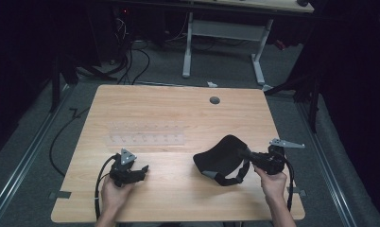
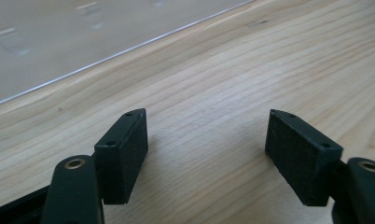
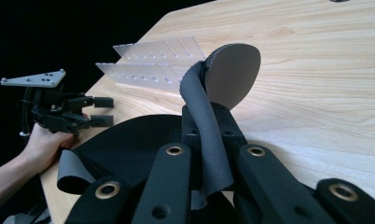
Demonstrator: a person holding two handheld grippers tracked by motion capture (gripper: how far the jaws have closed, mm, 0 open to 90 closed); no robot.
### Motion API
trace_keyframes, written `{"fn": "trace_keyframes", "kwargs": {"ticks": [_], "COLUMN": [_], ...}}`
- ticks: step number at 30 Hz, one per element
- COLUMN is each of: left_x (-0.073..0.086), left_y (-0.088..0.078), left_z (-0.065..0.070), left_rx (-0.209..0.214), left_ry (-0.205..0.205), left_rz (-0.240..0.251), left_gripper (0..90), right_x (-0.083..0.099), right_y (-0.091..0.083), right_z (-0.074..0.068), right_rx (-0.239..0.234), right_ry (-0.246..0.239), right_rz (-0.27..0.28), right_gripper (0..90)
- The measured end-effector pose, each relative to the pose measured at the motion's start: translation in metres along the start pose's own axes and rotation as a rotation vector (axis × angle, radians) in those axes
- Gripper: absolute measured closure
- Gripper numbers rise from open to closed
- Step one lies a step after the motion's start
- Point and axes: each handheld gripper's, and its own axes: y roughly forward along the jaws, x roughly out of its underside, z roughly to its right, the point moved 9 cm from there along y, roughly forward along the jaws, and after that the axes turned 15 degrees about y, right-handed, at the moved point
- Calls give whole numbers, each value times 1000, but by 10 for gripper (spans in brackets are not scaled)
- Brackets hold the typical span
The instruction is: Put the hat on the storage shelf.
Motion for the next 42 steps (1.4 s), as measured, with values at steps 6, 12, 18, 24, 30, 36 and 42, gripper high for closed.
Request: {"fn": "trace_keyframes", "kwargs": {"ticks": [6, 12, 18, 24, 30, 36, 42], "left_x": [-16, -30, -45, -47, -47, -49, -47], "left_y": [-13, -29, -43, -46, -48, -49, -52], "left_z": [21, 54, 91, 111, 128, 136, 145], "left_rx": [110, 228, 329, 375, 412, 436, 459], "left_ry": [-24, 19, 95, 124, 146, 155, 173], "left_rz": [41, 63, 92, 96, 110, 117, 119], "left_gripper": [304, 289, 286, 287, 275, 277, 318], "right_x": [7, 14, 18, 22, 22, 22, 25], "right_y": [2, 9, 11, 16, 23, 27, 35], "right_z": [-15, -25, -34, -40, -50, -58, -69], "right_rx": [-25, -40, -46, -59, -72, -78, -67], "right_ry": [21, 48, 48, 58, 53, 49, 30], "right_rz": [-8, -15, -19, -25, -33, -45, -76], "right_gripper": [864, 864, 864, 863, 863, 863, 862]}}
